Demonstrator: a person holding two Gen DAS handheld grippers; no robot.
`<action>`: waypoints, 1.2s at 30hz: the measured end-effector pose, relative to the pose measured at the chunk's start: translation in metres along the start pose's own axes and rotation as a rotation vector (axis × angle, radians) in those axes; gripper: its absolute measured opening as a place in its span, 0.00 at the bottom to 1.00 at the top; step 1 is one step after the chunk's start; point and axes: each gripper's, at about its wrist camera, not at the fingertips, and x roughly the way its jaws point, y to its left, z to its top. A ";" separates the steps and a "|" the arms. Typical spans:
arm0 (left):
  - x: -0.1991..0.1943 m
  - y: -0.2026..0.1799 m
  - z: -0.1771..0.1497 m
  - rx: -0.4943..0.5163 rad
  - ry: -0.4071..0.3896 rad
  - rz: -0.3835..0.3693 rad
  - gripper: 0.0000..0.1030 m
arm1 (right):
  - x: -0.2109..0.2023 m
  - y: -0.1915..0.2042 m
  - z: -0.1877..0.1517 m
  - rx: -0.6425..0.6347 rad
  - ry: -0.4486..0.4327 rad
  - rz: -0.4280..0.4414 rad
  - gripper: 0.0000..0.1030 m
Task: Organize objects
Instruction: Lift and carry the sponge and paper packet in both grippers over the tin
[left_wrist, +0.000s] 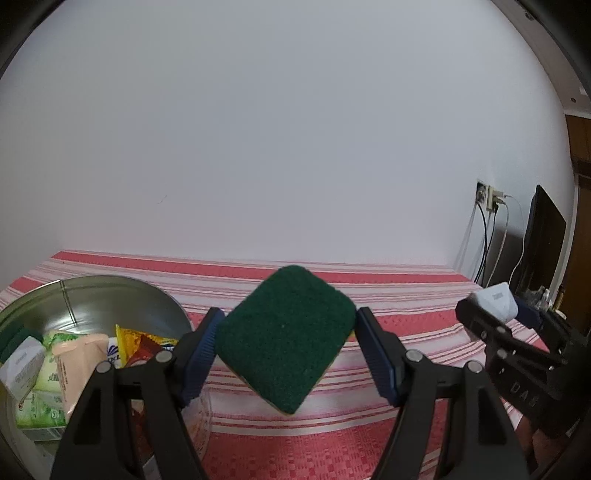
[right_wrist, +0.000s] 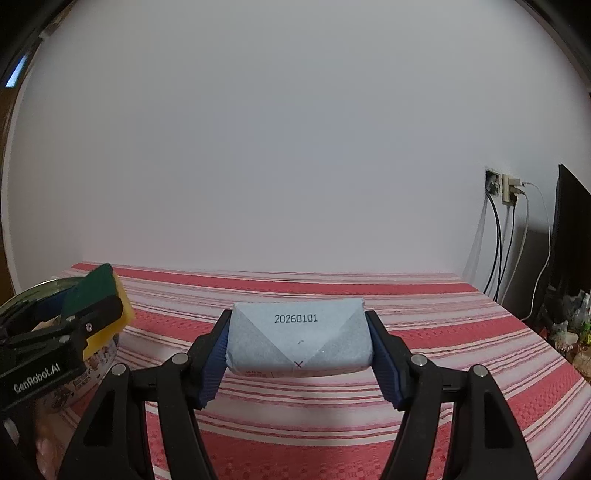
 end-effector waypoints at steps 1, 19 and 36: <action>0.000 0.001 0.000 -0.003 0.000 0.002 0.71 | 0.000 0.002 0.000 -0.005 0.001 0.004 0.68; -0.037 0.029 0.011 -0.037 -0.060 0.030 0.71 | 0.009 0.014 0.016 -0.053 -0.008 0.107 0.68; -0.090 0.121 0.025 -0.112 -0.059 0.270 0.71 | 0.025 0.067 0.058 -0.073 -0.009 0.356 0.68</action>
